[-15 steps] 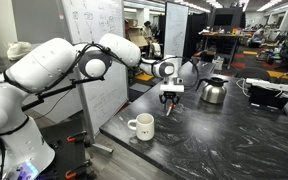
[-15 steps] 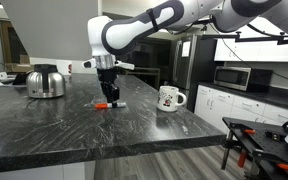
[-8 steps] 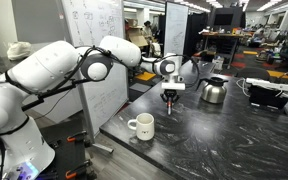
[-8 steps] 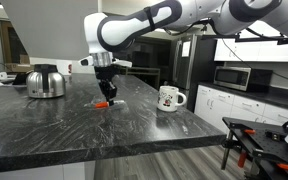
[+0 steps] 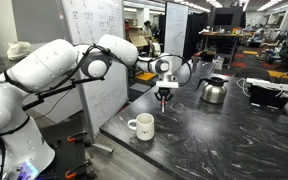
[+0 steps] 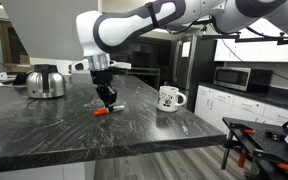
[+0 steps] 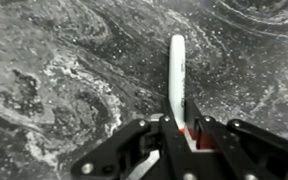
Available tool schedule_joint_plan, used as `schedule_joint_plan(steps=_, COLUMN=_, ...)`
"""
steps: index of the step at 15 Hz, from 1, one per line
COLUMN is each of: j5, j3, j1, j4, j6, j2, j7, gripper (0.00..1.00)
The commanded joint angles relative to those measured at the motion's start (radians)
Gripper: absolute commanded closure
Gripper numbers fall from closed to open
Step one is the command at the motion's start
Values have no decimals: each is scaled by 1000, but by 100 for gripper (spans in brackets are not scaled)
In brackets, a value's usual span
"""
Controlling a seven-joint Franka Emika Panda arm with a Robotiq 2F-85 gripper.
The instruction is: Move the marker closer to the cup
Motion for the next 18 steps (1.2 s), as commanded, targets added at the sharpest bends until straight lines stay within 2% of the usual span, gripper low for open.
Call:
schedule_joint_plan(steps=1, j5=-39, j3=-12, j1=24, j4=-174, j6=51, j2=-100, j7=31, gripper=95)
schedule_joint_plan(steps=7, j5=-42, j3=16, j1=10, j4=-465, j6=121, j2=-275, j7=-6, gripper=95)
schedule_joint_plan(steps=10, j5=-66, j3=10, j1=10, j4=-619, j6=225, j2=-366, j7=23, gripper=95)
schedule_joint_plan(steps=13, j5=-84, j3=12, j1=3, j4=-730, j6=280, j2=-437, j7=16, gripper=95)
schedule_joint_plan(steps=14, j5=-83, j3=15, j1=0, j4=-758, j6=284, j2=-456, j7=10, gripper=56)
schedule_joint_plan(steps=16, j5=-76, j3=20, j1=-8, j4=-808, j6=301, j2=-491, j7=-4, gripper=48)
schedule_joint_plan(steps=18, j5=-81, j3=17, j1=-9, j4=-850, j6=344, j2=-523, j7=4, gripper=33)
